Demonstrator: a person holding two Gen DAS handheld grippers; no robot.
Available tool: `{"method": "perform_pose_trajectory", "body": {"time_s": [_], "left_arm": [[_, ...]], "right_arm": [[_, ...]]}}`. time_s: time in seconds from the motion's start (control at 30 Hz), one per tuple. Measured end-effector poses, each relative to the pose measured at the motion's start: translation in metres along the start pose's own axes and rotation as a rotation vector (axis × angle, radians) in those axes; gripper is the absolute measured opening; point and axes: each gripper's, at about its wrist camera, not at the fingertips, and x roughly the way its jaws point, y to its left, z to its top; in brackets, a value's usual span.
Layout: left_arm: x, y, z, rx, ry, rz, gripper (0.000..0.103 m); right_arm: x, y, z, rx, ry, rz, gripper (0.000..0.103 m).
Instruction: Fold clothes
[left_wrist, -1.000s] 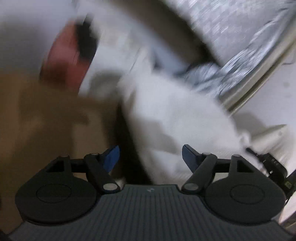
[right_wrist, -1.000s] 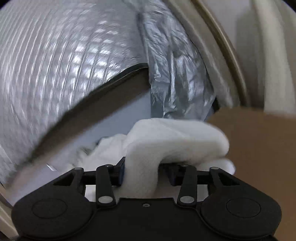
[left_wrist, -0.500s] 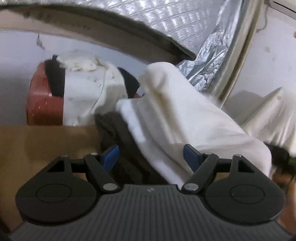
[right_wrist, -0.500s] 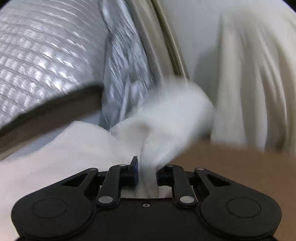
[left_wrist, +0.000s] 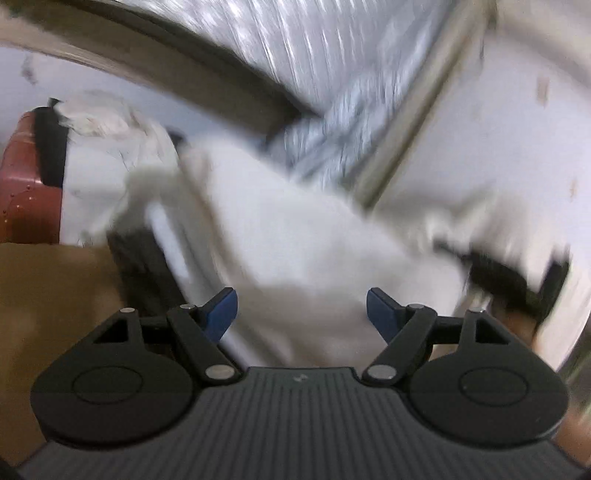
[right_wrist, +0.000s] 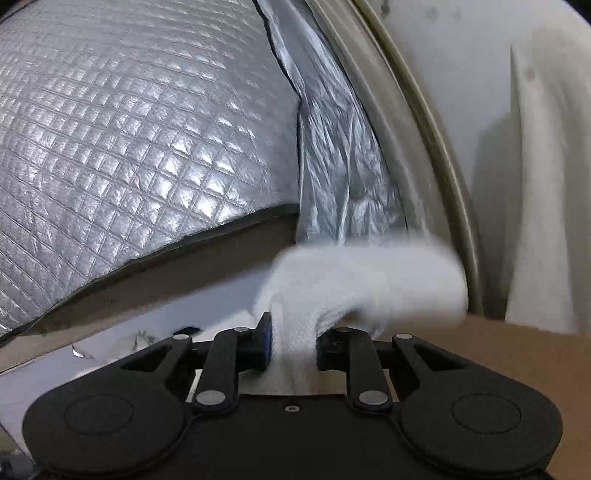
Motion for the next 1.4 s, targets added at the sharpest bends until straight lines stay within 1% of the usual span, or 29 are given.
{"method": "perform_pose_trajectory", "body": {"time_s": [0.03, 0.07, 0.1, 0.13, 0.2, 0.23, 0.27, 0.3, 0.33, 0.37, 0.43, 0.5, 0.53, 0.6, 0.63, 0.67, 0.77, 0.8, 0.9, 1.0, 1.07, 1.13, 1.2, 1.3, 1.37, 1.4], "left_arm": [[0.007, -0.007, -0.003, 0.032, 0.042, 0.04, 0.085], [0.015, -0.014, -0.007, 0.064, 0.084, 0.08, 0.09], [0.022, -0.02, -0.01, 0.096, 0.126, 0.12, 0.092], [0.025, -0.019, -0.01, 0.077, 0.15, 0.121, 0.094], [0.023, -0.018, -0.009, 0.068, 0.144, 0.124, 0.094], [0.021, -0.018, -0.008, 0.067, 0.138, 0.126, 0.093], [0.02, -0.017, -0.007, 0.067, 0.132, 0.129, 0.093], [0.018, -0.019, -0.006, 0.08, 0.11, 0.141, 0.093], [0.015, -0.021, -0.006, 0.096, 0.084, 0.156, 0.093], [0.012, -0.023, -0.005, 0.113, 0.058, 0.17, 0.093], [0.006, -0.026, -0.004, 0.115, 0.03, 0.162, 0.092], [0.009, -0.023, -0.005, 0.094, 0.051, 0.157, 0.094], [0.011, -0.02, -0.006, 0.075, 0.07, 0.157, 0.095], [0.015, -0.011, -0.006, 0.025, 0.108, 0.158, 0.097], [0.018, -0.006, -0.006, 0.001, 0.137, 0.16, 0.098], [0.021, -0.001, -0.007, -0.02, 0.156, 0.151, 0.102], [0.023, 0.012, -0.008, -0.077, 0.182, 0.105, 0.103], [0.023, 0.013, -0.007, -0.076, 0.182, 0.102, 0.103], [0.019, 0.008, -0.005, -0.022, 0.144, 0.136, 0.103], [0.022, 0.004, -0.005, 0.008, 0.139, 0.145, 0.103], [0.022, 0.002, -0.004, -0.007, 0.15, 0.138, 0.103], [0.019, 0.0, -0.002, -0.007, 0.149, 0.145, 0.103], [0.016, -0.003, -0.002, 0.014, 0.131, 0.166, 0.103], [0.009, -0.009, 0.002, 0.016, 0.126, 0.207, 0.103], [0.003, -0.017, 0.004, 0.026, 0.147, 0.212, 0.103], [-0.001, -0.022, 0.005, 0.044, 0.163, 0.212, 0.103]], "right_arm": [[0.009, -0.011, -0.004, 0.024, 0.074, -0.087, 0.056], [0.016, -0.021, -0.009, 0.043, 0.143, -0.152, 0.069], [0.014, -0.027, -0.011, 0.074, 0.158, -0.177, 0.069], [0.011, -0.032, -0.013, 0.108, 0.163, -0.196, 0.069], [-0.001, -0.034, -0.012, 0.197, 0.139, -0.242, 0.069], [-0.011, -0.028, -0.011, 0.211, 0.103, -0.262, 0.066], [-0.021, -0.018, -0.01, 0.186, 0.059, -0.27, 0.063], [-0.035, -0.002, -0.011, 0.13, 0.0, -0.271, 0.063], [-0.048, 0.015, -0.012, 0.069, -0.064, -0.241, 0.063], [-0.056, 0.034, -0.017, 0.01, -0.098, -0.173, 0.063], [-0.071, 0.07, -0.029, -0.106, -0.154, -0.024, 0.063], [-0.067, 0.102, -0.044, -0.232, -0.123, 0.089, 0.064], [-0.06, 0.117, -0.056, -0.322, -0.079, 0.115, 0.064], [-0.035, 0.132, -0.086, -0.455, 0.019, 0.081, 0.066], [-0.028, 0.132, -0.102, -0.48, 0.013, 0.062, 0.068], [-0.021, 0.132, -0.118, -0.5, -0.006, 0.046, 0.071], [-0.036, 0.129, -0.129, -0.42, -0.085, 0.026, 0.072], [-0.041, 0.13, -0.129, -0.405, -0.112, 0.009, 0.072], [-0.064, 0.128, -0.138, -0.397, -0.214, -0.084, 0.072], [-0.076, 0.118, -0.143, -0.356, -0.194, -0.086, 0.072], [-0.089, 0.112, -0.144, -0.332, -0.161, -0.095, 0.073], [-0.106, 0.103, -0.143, -0.251, -0.118, -0.094, 0.073], [-0.126, 0.095, -0.143, -0.164, -0.072, -0.156, 0.073], [-0.155, 0.106, -0.147, -0.168, -0.045, -0.336, 0.073], [-0.178, 0.117, -0.15, -0.154, -0.041, -0.389, 0.073], [-0.19, 0.123, -0.151, -0.142, -0.041, -0.391, 0.073]]}}
